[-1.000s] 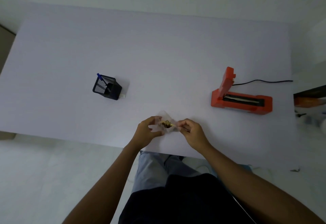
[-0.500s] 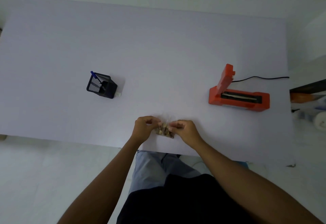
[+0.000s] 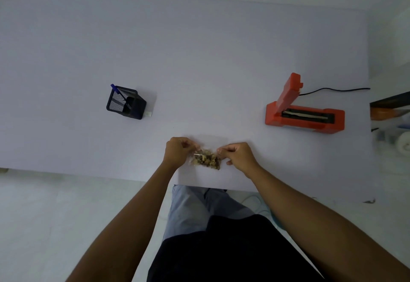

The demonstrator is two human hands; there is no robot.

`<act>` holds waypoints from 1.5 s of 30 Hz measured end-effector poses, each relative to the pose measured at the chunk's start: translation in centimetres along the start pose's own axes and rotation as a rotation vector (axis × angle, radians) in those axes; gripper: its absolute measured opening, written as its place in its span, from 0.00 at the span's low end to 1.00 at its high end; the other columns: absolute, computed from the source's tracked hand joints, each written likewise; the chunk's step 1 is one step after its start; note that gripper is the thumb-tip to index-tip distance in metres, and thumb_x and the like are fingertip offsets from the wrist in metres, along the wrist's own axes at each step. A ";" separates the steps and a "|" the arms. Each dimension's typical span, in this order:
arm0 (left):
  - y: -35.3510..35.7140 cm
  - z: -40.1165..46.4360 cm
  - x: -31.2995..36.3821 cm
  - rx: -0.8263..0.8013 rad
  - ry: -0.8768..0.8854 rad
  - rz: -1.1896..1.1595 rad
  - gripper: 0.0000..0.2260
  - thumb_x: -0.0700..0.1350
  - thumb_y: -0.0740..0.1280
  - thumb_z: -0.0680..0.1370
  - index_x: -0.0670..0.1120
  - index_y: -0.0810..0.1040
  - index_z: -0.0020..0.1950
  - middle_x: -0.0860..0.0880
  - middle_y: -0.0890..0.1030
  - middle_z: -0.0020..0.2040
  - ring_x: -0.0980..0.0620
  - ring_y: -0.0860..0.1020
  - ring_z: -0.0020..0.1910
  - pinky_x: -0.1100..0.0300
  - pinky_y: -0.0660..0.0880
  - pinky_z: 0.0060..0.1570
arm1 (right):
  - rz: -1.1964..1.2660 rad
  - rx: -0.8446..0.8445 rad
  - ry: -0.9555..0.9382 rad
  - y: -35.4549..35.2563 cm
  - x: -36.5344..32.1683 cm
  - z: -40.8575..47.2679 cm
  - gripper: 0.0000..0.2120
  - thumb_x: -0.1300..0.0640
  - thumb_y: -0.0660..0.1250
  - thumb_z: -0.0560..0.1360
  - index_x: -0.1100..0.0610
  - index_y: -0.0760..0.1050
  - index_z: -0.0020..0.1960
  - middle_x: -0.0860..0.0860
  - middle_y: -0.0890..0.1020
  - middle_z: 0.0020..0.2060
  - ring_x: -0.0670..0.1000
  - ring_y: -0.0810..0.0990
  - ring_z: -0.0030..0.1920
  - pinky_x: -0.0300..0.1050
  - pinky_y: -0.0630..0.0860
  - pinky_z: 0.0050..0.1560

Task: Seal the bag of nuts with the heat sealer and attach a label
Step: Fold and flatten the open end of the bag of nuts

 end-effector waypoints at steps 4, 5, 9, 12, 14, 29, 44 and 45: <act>0.4 0.1 0.1 0.061 -0.068 0.102 0.07 0.50 0.75 0.73 0.47 0.85 0.40 0.53 0.84 0.35 0.54 0.81 0.35 0.64 0.74 0.34 | -0.073 0.066 0.032 0.2 -0.1 0.3 0.13 0.53 0.77 0.72 0.63 0.86 0.48 0.56 0.88 0.40 0.54 0.88 0.42 0.40 0.80 0.32; 0.6 0.0 0.2 0.080 -0.073 0.146 0.09 0.51 0.74 0.74 0.46 0.85 0.41 0.52 0.83 0.36 0.53 0.80 0.35 0.64 0.72 0.33 | -0.075 0.078 0.049 0.3 -0.2 0.4 0.13 0.53 0.78 0.72 0.63 0.86 0.48 0.57 0.88 0.40 0.54 0.87 0.41 0.40 0.80 0.32; 0.7 -1.2 1.4 0.248 0.007 0.324 0.12 0.52 0.71 0.76 0.45 0.77 0.50 0.48 0.79 0.46 0.49 0.77 0.45 0.59 0.75 0.43 | -0.092 0.102 0.089 0.5 -0.5 0.6 0.15 0.53 0.78 0.72 0.63 0.86 0.51 0.58 0.88 0.42 0.52 0.87 0.40 0.40 0.80 0.31; 1.6 -3.1 3.3 0.291 0.300 0.543 0.11 0.46 0.69 0.77 0.43 0.77 0.57 0.45 0.78 0.55 0.46 0.76 0.53 0.52 0.75 0.53 | -0.112 0.114 0.099 0.5 -0.6 0.5 0.15 0.52 0.78 0.72 0.63 0.85 0.52 0.58 0.88 0.42 0.54 0.87 0.41 0.41 0.82 0.33; 3.3 -4.4 4.0 0.204 0.466 0.741 0.09 0.45 0.68 0.77 0.42 0.79 0.55 0.44 0.79 0.55 0.45 0.77 0.53 0.51 0.76 0.52 | -0.132 0.121 0.099 0.5 -0.7 0.5 0.15 0.53 0.77 0.73 0.63 0.85 0.53 0.58 0.88 0.44 0.54 0.87 0.42 0.41 0.82 0.34; 6.4 -5.0 4.1 -0.035 0.400 0.994 0.37 0.75 0.40 0.73 0.49 0.71 0.61 0.42 0.75 0.58 0.43 0.73 0.55 0.49 0.72 0.55 | -0.115 0.389 -0.109 -1.8 -1.8 -0.3 0.13 0.52 0.68 0.80 0.61 0.82 0.44 0.54 0.85 0.37 0.50 0.84 0.36 0.42 0.77 0.41; 8.0 -5.9 4.3 -0.163 0.325 1.182 0.51 0.82 0.44 0.64 0.51 0.56 0.78 0.33 0.60 0.75 0.30 0.58 0.72 0.36 0.59 0.69 | 0.314 -0.141 -0.011 2.0 -3.4 0.1 0.17 0.53 0.61 0.84 0.64 0.81 0.58 0.59 0.87 0.50 0.54 0.87 0.51 0.48 0.83 0.57; 8.0 -5.9 4.3 -0.171 0.327 1.184 0.51 0.82 0.44 0.64 0.52 0.55 0.79 0.33 0.59 0.75 0.30 0.58 0.73 0.36 0.59 0.70 | 0.309 -0.151 0.003 2.1 -3.4 0.5 0.17 0.53 0.61 0.84 0.64 0.81 0.58 0.59 0.87 0.50 0.54 0.87 0.51 0.48 0.82 0.58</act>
Point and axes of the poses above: each hand's wrist, its own z-axis towards the middle knuckle, its own y-axis out of the palm, x = y × z, the point moved 5 cm from there along z, towards the middle knuckle
